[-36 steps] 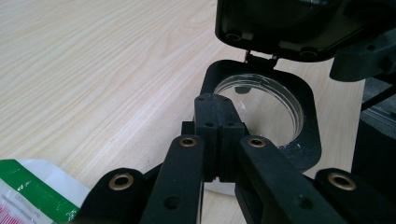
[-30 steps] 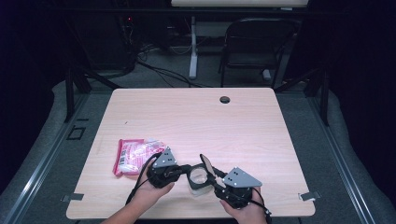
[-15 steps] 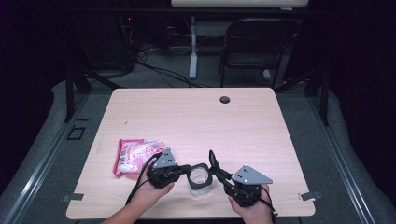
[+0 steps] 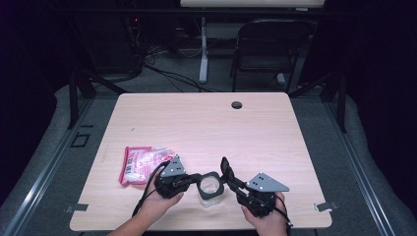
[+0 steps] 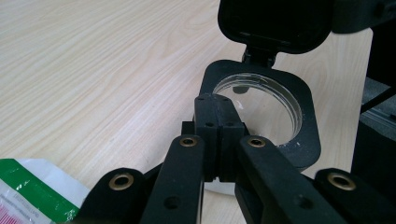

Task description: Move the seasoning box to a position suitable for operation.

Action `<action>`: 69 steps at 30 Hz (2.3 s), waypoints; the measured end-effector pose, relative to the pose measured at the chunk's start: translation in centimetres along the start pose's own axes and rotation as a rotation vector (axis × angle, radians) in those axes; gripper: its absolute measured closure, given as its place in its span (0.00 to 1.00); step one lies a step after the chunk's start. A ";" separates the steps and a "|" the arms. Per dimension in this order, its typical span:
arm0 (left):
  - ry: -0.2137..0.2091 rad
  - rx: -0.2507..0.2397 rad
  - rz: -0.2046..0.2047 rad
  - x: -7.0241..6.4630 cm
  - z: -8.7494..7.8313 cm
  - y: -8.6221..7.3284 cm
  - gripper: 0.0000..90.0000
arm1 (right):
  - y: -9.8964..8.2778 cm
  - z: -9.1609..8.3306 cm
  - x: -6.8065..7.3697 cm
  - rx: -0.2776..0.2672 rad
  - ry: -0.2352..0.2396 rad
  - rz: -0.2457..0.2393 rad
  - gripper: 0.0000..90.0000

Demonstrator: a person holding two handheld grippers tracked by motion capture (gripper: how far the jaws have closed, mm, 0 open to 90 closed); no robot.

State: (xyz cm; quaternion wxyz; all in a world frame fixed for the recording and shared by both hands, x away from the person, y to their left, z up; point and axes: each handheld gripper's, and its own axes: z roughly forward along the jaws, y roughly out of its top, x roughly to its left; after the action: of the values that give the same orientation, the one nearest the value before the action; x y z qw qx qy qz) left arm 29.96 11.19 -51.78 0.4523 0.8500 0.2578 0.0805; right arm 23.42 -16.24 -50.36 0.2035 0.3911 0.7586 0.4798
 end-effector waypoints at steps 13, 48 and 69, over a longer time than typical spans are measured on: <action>-0.006 -0.012 -0.013 -0.1 0.0 -0.1 1.00 | -0.5 1.4 -0.7 0.060 0.008 0.022 0.92; 0.279 -0.132 -0.115 2.4 -6.1 -2.9 0.71 | 2.0 7.4 -4.8 0.075 0.125 -0.003 0.87; 0.330 -0.098 -0.117 3.3 -8.6 -4.5 0.63 | 2.7 9.0 -5.4 0.052 0.125 0.024 0.92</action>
State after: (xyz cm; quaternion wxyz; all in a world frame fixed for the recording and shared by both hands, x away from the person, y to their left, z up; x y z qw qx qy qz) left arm 27.94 21.22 -50.80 0.4488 0.7858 0.3730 0.2048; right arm 34.00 -14.74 -52.46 0.1397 0.3744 0.7774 0.4858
